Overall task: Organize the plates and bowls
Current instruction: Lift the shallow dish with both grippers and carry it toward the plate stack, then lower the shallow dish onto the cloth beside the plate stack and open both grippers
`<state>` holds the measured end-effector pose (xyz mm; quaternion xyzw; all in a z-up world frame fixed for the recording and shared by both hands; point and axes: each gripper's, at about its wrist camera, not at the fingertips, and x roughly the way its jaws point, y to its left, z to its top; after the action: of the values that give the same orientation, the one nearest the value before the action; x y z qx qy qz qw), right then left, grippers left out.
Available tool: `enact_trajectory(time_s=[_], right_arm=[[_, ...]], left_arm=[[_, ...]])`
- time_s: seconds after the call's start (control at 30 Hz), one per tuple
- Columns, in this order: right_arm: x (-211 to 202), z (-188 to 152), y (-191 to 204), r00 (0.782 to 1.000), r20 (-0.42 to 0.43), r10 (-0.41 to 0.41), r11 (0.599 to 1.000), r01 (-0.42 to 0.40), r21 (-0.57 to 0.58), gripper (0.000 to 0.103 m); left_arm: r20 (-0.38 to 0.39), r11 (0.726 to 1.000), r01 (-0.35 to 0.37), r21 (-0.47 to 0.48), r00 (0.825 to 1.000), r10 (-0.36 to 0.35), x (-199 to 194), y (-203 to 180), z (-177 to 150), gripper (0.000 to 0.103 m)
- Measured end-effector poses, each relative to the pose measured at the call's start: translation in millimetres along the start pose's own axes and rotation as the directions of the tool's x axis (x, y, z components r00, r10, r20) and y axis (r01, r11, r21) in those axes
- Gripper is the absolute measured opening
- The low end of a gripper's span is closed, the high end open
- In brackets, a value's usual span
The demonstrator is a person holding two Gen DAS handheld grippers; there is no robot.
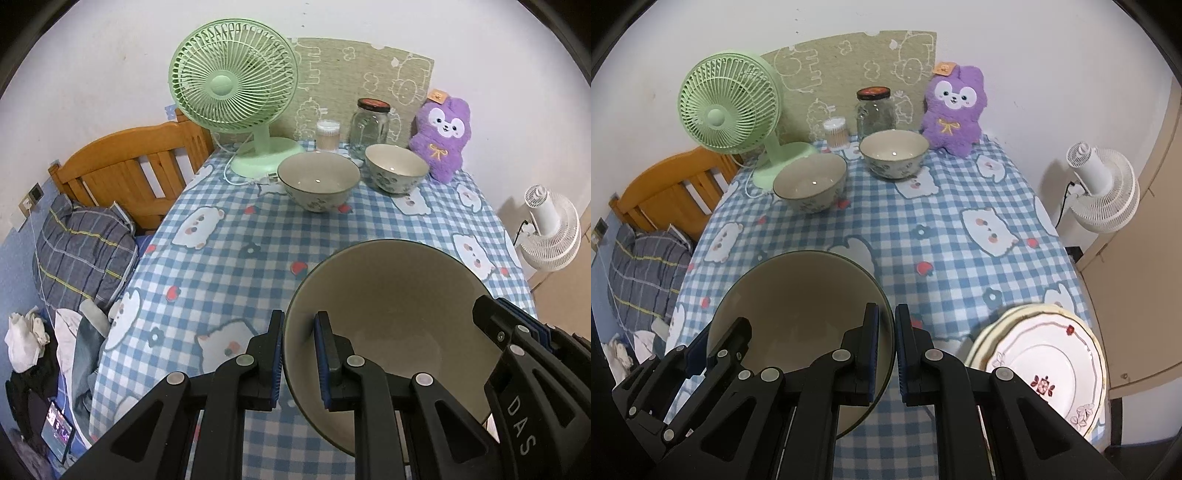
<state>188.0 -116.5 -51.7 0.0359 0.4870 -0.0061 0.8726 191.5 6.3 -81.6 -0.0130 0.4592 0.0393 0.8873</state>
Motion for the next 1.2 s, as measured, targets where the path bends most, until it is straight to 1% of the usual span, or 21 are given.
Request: enact_trajectory(time_s=[0.2, 0.57, 0.8, 0.9, 0.97, 1.03, 1.17, 1.2], right_arm=[[7.4, -14.5, -11.6, 1.0, -0.016, 0.005, 1.0, -0.005, -0.008, 0.012], [33.5, -41.4, -25.6, 0.998, -0.056, 0.018, 1.0, -0.019, -0.018, 0.012], [47.3, -51.0, -28.7, 0.998, -0.066, 0.01, 0.999, -0.012, -0.033, 0.012], [52.3, -54.9, -30.8, 0.997, -0.083, 0.004, 0.999, -0.007, -0.035, 0.012], [51.7, -57.0, -31.7, 0.997, -0.075, 0.008, 0.999, -0.01, -0.039, 0.012], [52.3, -57.8, -32.0, 0.997, -0.077, 0.009, 0.999, -0.012, -0.041, 0.012], [50.9, -58.2, -31.2, 0.997, -0.083, 0.007, 0.999, -0.011, -0.043, 0.012], [50.2, -58.5, -30.7, 0.997, -0.083, 0.007, 0.999, -0.011, -0.044, 0.012]], left_arm=[[-0.016, 1.0, -0.007, -0.01, 1.0, 0.007, 3.8, -11.6, -17.5, 0.013], [-0.037, 1.0, -0.03, -0.007, 0.999, 0.03, 21.4, -25.1, -46.7, 0.013], [-0.05, 0.999, -0.029, -0.02, 0.998, 0.028, 36.1, -27.4, -58.7, 0.013], [-0.058, 0.999, -0.026, -0.019, 0.998, 0.025, 40.3, -29.1, -63.7, 0.013], [-0.066, 0.999, -0.027, -0.019, 0.997, 0.026, 42.6, -30.2, -66.5, 0.013], [-0.051, 0.999, -0.03, -0.018, 0.998, 0.029, 40.5, -31.1, -68.9, 0.013], [-0.056, 1.0, -0.026, -0.017, 0.998, 0.025, 41.3, -31.4, -69.3, 0.013], [-0.059, 1.0, -0.025, -0.018, 0.998, 0.024, 41.3, -31.1, -69.5, 0.015]])
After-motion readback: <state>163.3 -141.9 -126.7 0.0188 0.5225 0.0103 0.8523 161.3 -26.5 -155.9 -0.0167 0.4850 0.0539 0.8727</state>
